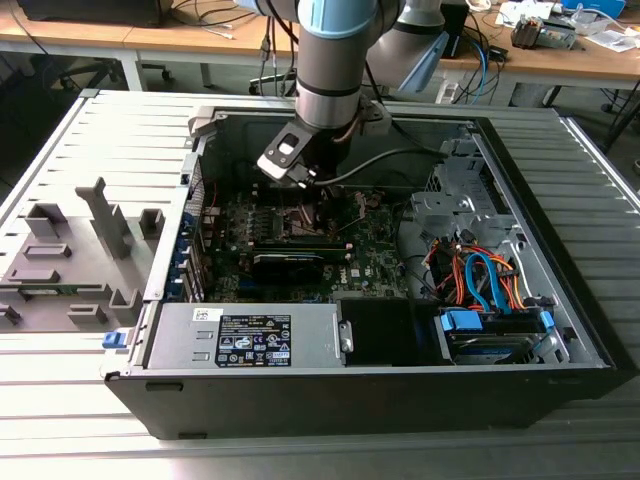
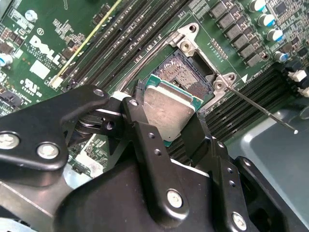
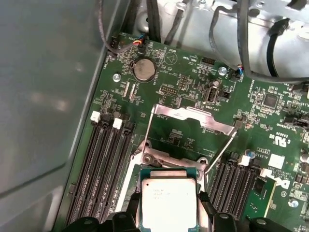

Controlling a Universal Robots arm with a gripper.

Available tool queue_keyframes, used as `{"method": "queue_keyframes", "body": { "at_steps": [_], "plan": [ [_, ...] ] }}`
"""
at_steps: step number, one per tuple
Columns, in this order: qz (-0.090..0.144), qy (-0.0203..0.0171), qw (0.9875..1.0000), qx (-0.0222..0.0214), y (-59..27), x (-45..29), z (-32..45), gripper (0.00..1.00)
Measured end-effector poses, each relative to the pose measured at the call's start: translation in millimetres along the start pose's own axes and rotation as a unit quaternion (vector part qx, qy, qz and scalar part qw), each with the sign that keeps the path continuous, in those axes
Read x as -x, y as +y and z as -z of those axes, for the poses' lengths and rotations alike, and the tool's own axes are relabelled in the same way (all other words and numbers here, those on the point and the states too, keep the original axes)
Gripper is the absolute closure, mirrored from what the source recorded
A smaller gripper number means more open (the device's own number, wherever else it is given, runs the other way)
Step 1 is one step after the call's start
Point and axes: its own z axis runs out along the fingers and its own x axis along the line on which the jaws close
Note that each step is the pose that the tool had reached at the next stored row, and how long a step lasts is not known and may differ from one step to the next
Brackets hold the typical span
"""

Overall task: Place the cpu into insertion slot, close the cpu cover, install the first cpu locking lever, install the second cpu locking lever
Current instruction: 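Place the cpu into insertion slot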

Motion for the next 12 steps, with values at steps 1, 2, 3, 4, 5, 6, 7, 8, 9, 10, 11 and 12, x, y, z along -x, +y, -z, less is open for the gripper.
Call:
{"method": "queue_keyframes", "body": {
  "at_steps": [1, 2, 3, 4, 5, 6, 7, 8, 9, 10, 11, 12],
  "plan": [
    [-0.004, 0.0001, 1.0000, 0.0000, 0.0, -0.1, -0.3, 0.45],
    [-0.008, 0.0002, 1.0000, 0.0000, 0.0, -0.2, -0.6, 0.45],
    [-0.014, 0.0003, 0.9999, 0.0000, 0.0, -0.3, -1.0, 0.45],
    [-0.019, 0.0005, 0.9998, 0.0000, 0.0, -0.4, -1.3, 0.45],
    [-0.024, 0.0006, 0.9997, 0.0000, 0.0, -0.4, -1.7, 0.45],
    [-0.029, 0.0007, 0.9996, 0.0000, 0.0, -0.4, -2.1, 0.45],
    [-0.034, 0.0008, 0.9994, 0.0000, 0.1, -0.5, -2.5, 0.45],
    [-0.039, 0.0009, 0.9992, 0.0000, 0.1, -0.5, -2.8, 0.45],
    [-0.048, 0.0012, 0.9988, 0.0000, 0.1, -0.6, -3.5, 0.45],
    [-0.058, 0.0014, 0.9983, 0.0000, 0.1, -0.6, -4.1, 0.45],
    [-0.070, 0.0017, 0.9976, 0.0000, 0.1, -0.7, -4.9, 0.45],
    [-0.082, 0.0020, 0.9966, 0.0000, 0.1, -0.7, -5.7, 0.45]
  ]
}}
